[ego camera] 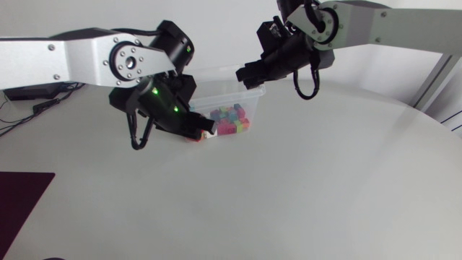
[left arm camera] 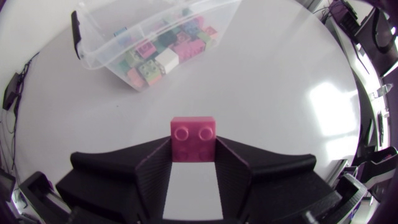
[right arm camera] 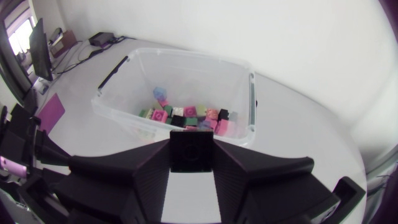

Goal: Place the duplo bricks in the container

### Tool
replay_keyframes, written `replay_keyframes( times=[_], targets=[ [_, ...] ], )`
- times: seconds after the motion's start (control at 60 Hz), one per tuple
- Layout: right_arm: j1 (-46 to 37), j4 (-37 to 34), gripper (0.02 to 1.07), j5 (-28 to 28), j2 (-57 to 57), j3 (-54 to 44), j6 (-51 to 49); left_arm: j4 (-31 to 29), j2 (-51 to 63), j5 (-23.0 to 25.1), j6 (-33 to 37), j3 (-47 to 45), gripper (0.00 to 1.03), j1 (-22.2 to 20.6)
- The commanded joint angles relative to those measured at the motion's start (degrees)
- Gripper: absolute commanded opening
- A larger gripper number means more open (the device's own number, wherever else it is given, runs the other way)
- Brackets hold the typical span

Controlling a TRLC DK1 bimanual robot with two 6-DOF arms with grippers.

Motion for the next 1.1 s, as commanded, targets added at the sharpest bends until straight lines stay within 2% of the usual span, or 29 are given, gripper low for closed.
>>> replay_keyframes(
  times=[0.0, 0.183, 0.7, 0.733, 0.767, 0.817, 0.867, 0.883, 1.083],
  targets=[
    [0.6, 1.6, 0.31, 0.7, 2.9, 3.7, 1.5, 1.6, -2.2, -0.5, 1.9, -0.9, 0.13, 1.5],
    [1.8, 3.4, 0.31, 1.2, 7.7, 8.8, 2.2, 6.3, -3.6, -0.5, 4.1, -1.6, 0.13, 3.8],
    [3.2, 3.0, 0.32, 4.1, 19.0, 21.0, 2.2, 13.4, -4.4, -0.4, 6.5, -0.5, 0.14, 8.3],
    [3.3, 2.9, 0.37, 4.3, 19.5, 21.5, 2.2, 13.7, -4.3, -0.4, 6.6, -0.5, 0.14, 8.5],
    [3.3, 2.8, 0.48, 4.6, 20.1, 22.0, 2.2, 14.2, -4.2, -0.3, 6.6, -0.5, 0.14, 9.0],
    [3.4, 2.4, 0.70, 4.8, 20.9, 22.8, 2.1, 14.7, -4.1, -0.3, 6.7, -0.5, 0.14, 9.3],
    [3.4, 1.9, 0.99, 5.3, 22.0, 23.8, 1.8, 15.7, -4.1, -0.2, 6.7, -0.6, 0.14, 9.7],
    [3.4, 1.5, 1.03, 5.3, 22.4, 24.3, 1.7, 16.0, -4.0, -0.3, 6.7, -0.6, 0.14, 9.8],
    [3.4, 0.8, 1.03, 5.3, 21.8, 24.4, 1.5, 20.9, -3.2, 0.2, 7.2, -0.1, 0.14, 10.7]
  ],
)
